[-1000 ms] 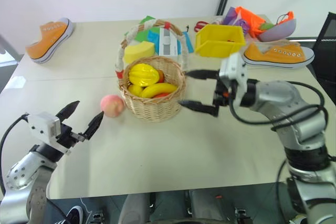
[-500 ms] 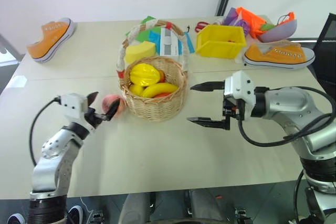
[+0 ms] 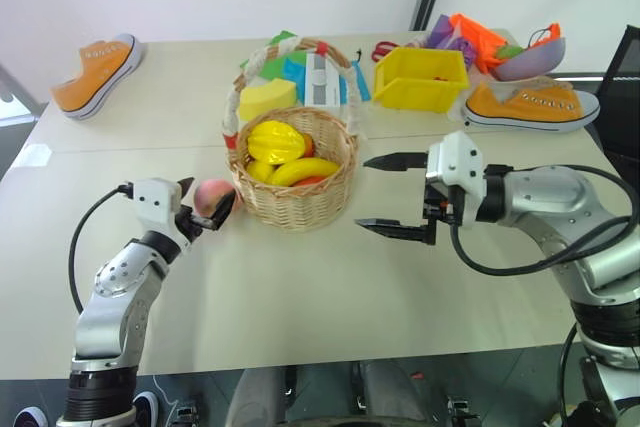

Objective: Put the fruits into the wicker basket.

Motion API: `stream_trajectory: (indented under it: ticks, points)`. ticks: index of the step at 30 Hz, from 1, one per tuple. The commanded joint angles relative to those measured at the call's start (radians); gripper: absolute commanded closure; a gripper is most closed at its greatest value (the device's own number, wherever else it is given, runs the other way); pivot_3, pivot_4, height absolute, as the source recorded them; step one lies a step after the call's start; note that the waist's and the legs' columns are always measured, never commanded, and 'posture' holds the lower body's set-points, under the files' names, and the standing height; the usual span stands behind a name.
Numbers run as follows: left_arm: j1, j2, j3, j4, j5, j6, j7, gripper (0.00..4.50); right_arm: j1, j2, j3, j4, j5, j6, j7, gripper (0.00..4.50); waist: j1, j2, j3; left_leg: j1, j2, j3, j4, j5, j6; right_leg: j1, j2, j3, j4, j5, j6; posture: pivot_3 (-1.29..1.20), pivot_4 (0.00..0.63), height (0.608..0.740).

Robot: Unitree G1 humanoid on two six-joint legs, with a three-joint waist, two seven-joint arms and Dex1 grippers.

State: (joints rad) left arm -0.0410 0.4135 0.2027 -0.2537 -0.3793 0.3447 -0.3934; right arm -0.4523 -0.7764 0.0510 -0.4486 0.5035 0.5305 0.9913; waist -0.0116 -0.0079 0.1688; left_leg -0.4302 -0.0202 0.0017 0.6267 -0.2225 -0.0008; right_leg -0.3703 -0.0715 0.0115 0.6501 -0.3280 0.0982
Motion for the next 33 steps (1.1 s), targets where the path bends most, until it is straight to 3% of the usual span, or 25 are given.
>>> stream_trajectory:
  ticks: [1, 3, 6, 8, 9, 16, 22, 24, 26, 33]
  points:
    - [0.018, 0.012, -0.001, -0.025, 0.018, 0.012, 0.001, 0.00, -0.024, 0.010, -0.004, -0.014, 0.002, -0.012, -0.001, 0.04, -0.001, 0.000, 0.000, 0.000, 0.000, 0.000, 0.000, 0.000, 0.000, 0.000, 0.000, 0.000, 0.000, 0.000, 0.000, 0.00, 0.150, 0.740]
    - [0.026, 0.015, -0.004, -0.022, 0.039, 0.002, 0.006, 0.00, -0.028, 0.011, -0.003, -0.009, 0.000, -0.013, 0.000, 0.04, -0.001, 0.000, 0.000, 0.000, 0.000, 0.000, 0.000, 0.000, 0.000, 0.000, 0.000, 0.000, 0.000, 0.000, 0.000, 0.00, 0.150, 0.740]
    - [0.029, 0.009, 0.007, -0.018, 0.048, -0.010, 0.011, 0.84, -0.031, 0.013, 0.001, -0.002, -0.004, -0.016, 0.001, 0.00, 0.000, 0.000, 0.000, 0.000, 0.000, 0.000, 0.000, 0.000, 0.000, 0.000, 0.000, 0.000, 0.000, 0.000, 0.000, 0.00, 0.150, 0.740]
    - [0.030, 0.005, 0.014, -0.025, 0.040, 0.002, 0.012, 1.81, -0.034, 0.015, 0.003, 0.001, -0.006, -0.017, 0.001, 0.00, 0.001, 0.000, 0.000, 0.000, 0.000, 0.000, 0.000, 0.000, 0.000, 0.000, 0.000, 0.000, 0.000, 0.000, 0.000, 0.00, 0.150, 0.740]
    - [0.030, 0.004, 0.020, -0.029, 0.031, -0.004, 0.003, 2.06, -0.037, 0.016, 0.004, 0.004, -0.008, -0.017, 0.001, 0.00, 0.001, 0.000, 0.000, 0.000, 0.000, 0.000, 0.000, 0.000, 0.000, 0.000, 0.000, 0.000, 0.000, 0.000, 0.000, 0.00, 0.150, 0.740]
    - [0.064, 0.033, 0.107, -0.109, -0.044, -0.022, -0.052, 2.10, -0.045, 0.022, -0.020, 0.021, 0.009, -0.010, -0.004, 0.00, -0.002, 0.000, 0.000, 0.000, 0.000, 0.000, 0.000, 0.000, 0.000, 0.000, 0.000, 0.000, 0.000, 0.000, 0.000, 0.00, 0.150, 0.740]
    - [0.251, 0.133, 0.269, -0.377, -0.507, 0.088, -0.310, 2.10, -0.046, 0.025, -0.111, 0.043, 0.093, 0.037, -0.025, 0.00, -0.005, 0.000, 0.000, 0.000, 0.000, 0.000, 0.000, 0.000, 0.000, 0.000, 0.000, 0.000, 0.000, 0.000, 0.000, 0.00, 0.150, 0.740]
    - [0.260, 0.171, 0.290, -0.419, -0.676, 0.148, -0.319, 2.10, -0.043, 0.025, -0.112, 0.048, 0.095, 0.037, -0.028, 0.00, -0.001, 0.000, 0.000, 0.000, 0.000, 0.000, 0.000, 0.000, 0.000, 0.000, 0.000, 0.000, 0.000, -0.001, -0.001, 0.00, 0.150, 0.740]
    - [0.219, 0.180, 0.264, -0.425, -0.697, 0.162, -0.268, 2.10, -0.040, 0.027, -0.106, 0.048, 0.098, 0.046, -0.029, 0.00, 0.004, 0.001, 0.000, 0.000, 0.000, 0.000, 0.002, 0.000, 0.000, 0.001, 0.000, 0.000, 0.000, -0.002, -0.004, 0.00, 0.150, 0.740]
    - [-0.112, 0.030, -0.015, -0.340, -0.463, 0.176, 0.033, 2.10, -0.045, 0.033, -0.101, 0.042, 0.108, 0.065, -0.035, 0.00, 0.001, -0.001, 0.000, 0.002, -0.001, 0.000, 0.006, 0.000, 0.002, 0.007, 0.000, 0.000, 0.000, 0.000, -0.001, 0.00, 0.150, 0.740]
